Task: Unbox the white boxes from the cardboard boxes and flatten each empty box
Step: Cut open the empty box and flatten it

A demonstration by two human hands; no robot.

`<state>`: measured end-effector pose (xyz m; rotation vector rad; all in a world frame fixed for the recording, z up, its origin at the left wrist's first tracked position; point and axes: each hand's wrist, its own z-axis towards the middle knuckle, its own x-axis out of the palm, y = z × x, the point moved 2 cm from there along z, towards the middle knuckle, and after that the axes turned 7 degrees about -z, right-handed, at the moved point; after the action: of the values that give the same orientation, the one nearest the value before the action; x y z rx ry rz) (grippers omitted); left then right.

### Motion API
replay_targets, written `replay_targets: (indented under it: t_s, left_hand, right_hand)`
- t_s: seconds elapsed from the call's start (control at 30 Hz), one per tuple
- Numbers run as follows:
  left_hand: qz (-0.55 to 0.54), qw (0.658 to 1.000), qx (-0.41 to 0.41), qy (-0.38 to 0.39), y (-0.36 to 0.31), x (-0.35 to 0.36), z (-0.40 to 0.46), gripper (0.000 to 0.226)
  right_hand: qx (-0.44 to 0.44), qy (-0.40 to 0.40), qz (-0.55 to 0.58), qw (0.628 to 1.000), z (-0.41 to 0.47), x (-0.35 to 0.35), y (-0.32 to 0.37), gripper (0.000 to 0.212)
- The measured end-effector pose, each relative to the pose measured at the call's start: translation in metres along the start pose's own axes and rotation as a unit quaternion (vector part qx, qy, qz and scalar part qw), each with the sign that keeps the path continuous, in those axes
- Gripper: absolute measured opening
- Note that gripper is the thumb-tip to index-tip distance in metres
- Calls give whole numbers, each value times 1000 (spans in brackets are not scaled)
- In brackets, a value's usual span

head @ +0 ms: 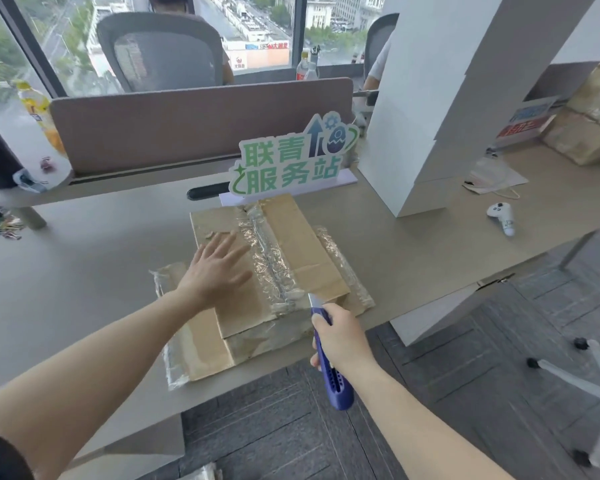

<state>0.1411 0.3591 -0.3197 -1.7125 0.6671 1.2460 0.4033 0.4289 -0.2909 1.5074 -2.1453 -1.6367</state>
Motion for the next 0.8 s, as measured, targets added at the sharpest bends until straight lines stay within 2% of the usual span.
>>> replay_targets:
  t_s: [0.07, 0.13, 0.2, 0.27, 0.4, 0.6, 0.8]
  left_hand:
    - [13, 998, 40, 36, -1, 6, -9, 63]
    - [27, 997, 45, 51, 3, 13, -15, 61]
    - [45, 997, 49, 41, 6, 18, -19, 64]
    - [40, 998, 54, 22, 6, 20, -22, 75]
    - [18, 998, 65, -7, 4, 22, -27, 81]
    - [-11, 997, 68, -34, 5, 28, -26, 63]
    - [-28, 996, 69, -54, 4, 31, -25, 57]
  right_hand:
    - [34, -31, 75, 996, -9, 12, -10, 17]
    - [69, -52, 140, 986, -16, 28, -17, 17]
    - [89, -73, 186, 976, -17, 44, -17, 17]
    - [100, -98, 224, 964, -16, 56, -13, 17]
    - [108, -128, 257, 952, -17, 66, -6, 18]
    - [124, -149, 257, 947, -15, 75, 4, 16]
    - [128, -179, 267, 938, -14, 94, 8, 17]
